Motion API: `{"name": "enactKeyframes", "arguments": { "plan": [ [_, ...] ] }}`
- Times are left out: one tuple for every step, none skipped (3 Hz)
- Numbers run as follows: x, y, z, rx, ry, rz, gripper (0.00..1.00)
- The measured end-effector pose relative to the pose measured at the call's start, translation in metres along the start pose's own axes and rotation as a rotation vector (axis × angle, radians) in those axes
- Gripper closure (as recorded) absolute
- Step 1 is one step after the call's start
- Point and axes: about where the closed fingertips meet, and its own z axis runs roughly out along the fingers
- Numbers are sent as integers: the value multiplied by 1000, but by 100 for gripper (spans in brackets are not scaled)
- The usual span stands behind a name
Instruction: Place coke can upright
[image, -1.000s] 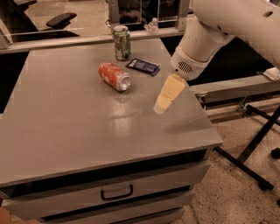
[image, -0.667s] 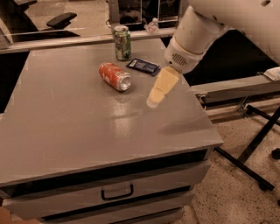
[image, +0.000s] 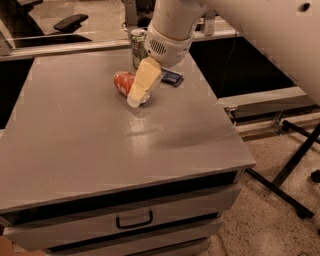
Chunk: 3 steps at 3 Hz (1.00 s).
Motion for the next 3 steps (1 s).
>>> {"name": "enactKeyframes", "arguments": {
  "plan": [
    [-34, -2, 19, 23, 29, 69, 0],
    [-69, -7, 37, 35, 35, 115, 0],
    [-95, -16, 54, 37, 49, 150, 0]
  ]
}}
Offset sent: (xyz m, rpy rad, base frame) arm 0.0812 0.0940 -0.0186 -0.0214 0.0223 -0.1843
